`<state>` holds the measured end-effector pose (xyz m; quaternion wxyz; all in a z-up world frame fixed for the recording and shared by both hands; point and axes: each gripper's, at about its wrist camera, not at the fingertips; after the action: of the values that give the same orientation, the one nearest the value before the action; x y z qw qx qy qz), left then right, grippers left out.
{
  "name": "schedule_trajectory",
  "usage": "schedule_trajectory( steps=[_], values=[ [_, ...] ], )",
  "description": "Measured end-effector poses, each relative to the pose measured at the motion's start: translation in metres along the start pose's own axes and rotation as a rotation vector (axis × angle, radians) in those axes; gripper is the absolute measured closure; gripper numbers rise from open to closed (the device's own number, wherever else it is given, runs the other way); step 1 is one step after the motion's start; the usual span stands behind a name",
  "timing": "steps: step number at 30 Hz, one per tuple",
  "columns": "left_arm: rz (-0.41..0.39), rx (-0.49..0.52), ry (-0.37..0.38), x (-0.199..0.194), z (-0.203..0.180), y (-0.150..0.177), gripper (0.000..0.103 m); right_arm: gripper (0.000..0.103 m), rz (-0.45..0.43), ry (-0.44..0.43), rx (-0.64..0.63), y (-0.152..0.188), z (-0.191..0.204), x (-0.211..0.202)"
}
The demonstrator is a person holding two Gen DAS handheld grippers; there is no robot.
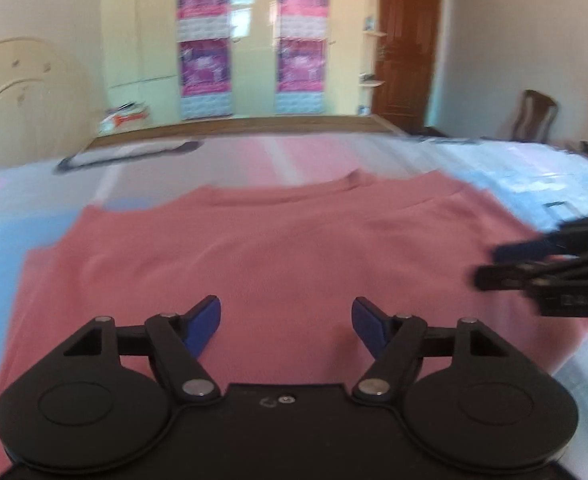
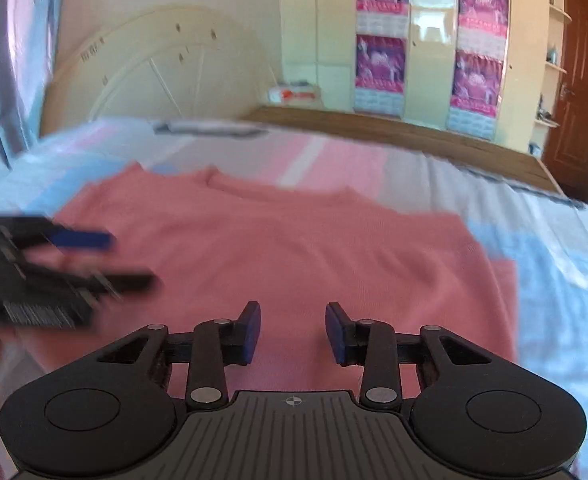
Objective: Fold small clothes
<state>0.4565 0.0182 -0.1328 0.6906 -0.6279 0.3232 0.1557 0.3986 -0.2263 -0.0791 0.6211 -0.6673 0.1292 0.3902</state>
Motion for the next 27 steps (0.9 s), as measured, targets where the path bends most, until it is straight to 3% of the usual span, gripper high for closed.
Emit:
schedule_trajectory(
  steps=[2,5,7,9,12,16,19,21,23,25,27],
  values=[
    [0.028,-0.054,-0.033,0.003,0.021,0.012,0.030,0.069,0.028,0.012,0.037,0.012,-0.014,0.005],
    [-0.006,-0.136,-0.053,-0.018,0.051,0.023,0.032,0.069,0.015,0.054,0.138,0.016,-0.037,-0.018],
    [0.012,-0.133,-0.111,-0.024,0.065,0.032,0.029,0.069,0.022,0.105,0.118,0.023,-0.045,-0.028],
    [0.009,-0.165,-0.109,-0.034,0.084,0.043,0.029,0.071,0.063,0.163,0.122,0.038,-0.062,-0.032],
    [0.013,-0.141,-0.145,-0.047,0.091,0.048,0.030,0.077,0.048,0.179,0.160,0.047,-0.081,-0.050],
    [0.015,-0.080,-0.226,-0.064,0.069,0.044,0.034,0.080,0.043,0.243,0.173,0.044,-0.075,-0.062],
    [-0.043,-0.114,-0.118,-0.075,0.036,0.040,0.029,0.079,-0.051,0.195,0.145,0.039,-0.035,-0.076],
    [-0.035,-0.080,-0.082,-0.069,0.008,0.040,0.028,0.079,-0.030,0.129,0.127,0.038,-0.008,-0.065],
    [-0.002,-0.073,-0.078,-0.058,-0.010,0.042,0.030,0.080,0.006,0.090,0.087,0.042,0.014,-0.052],
    [0.079,-0.073,-0.102,-0.044,-0.015,0.047,0.029,0.080,0.060,0.121,0.054,0.050,0.025,-0.038],
    [0.076,-0.048,-0.126,-0.044,-0.017,0.054,0.027,0.080,0.052,0.123,0.057,0.057,0.023,-0.038]
  ],
)
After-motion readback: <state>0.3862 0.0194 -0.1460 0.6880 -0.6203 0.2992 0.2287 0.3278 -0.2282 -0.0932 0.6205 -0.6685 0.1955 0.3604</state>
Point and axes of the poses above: each gripper's, at about its wrist camera, not at the fingertips, and x roughly the way its jaws point, z to its left, y to its underside, and after that the axes turned 2 degrees about -y, right-handed
